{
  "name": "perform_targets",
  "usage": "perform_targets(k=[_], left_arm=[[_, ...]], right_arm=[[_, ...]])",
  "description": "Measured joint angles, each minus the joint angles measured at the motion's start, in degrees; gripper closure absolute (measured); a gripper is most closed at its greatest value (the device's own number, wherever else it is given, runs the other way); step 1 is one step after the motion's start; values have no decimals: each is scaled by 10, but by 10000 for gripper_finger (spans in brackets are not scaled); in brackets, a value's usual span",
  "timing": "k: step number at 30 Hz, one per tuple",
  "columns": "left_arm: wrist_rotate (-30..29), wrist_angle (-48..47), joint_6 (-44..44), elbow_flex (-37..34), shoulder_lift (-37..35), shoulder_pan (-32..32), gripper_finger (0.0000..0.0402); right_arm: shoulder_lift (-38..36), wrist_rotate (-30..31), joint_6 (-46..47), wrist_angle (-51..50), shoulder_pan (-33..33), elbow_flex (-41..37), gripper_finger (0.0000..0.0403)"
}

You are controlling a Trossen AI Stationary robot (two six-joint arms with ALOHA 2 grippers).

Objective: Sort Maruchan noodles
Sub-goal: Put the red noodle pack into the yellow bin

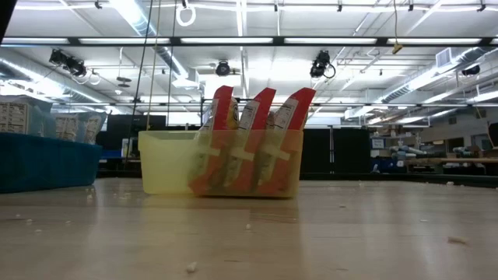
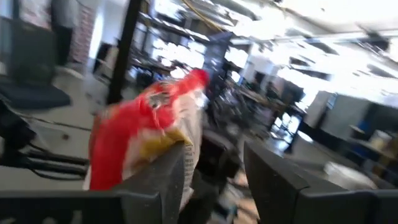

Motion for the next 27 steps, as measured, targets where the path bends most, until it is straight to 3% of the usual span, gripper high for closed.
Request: perform_targets(k=[4,8,12,15,18,24,27], left_arm=[[-148,-172,97,0,-52,-20,375],[-175,-314,107,-1,-104,-41,380],[-258,-478,86,-1,-172,-71,374],[-308,-590,33,-1,-214,-91,376],[-318,-694,-42,-1,-249,-106,381],[-414,-906,-245,-1,-300,-133,379],[-429,-998,-362,-1,-320,-135,381]], right_arm=[[-2,100,-27,-1,30,0,228],[-2,185,-34,-25,52,0,229],[-2,191,-30,-33,68,0,228],[-2,191,-29,-32,71,0,227],[-2,190,-28,-36,63,0,227],[-1,188,-8,-42,32,-28,227],[-1,182,6,-43,14,-52,227]])
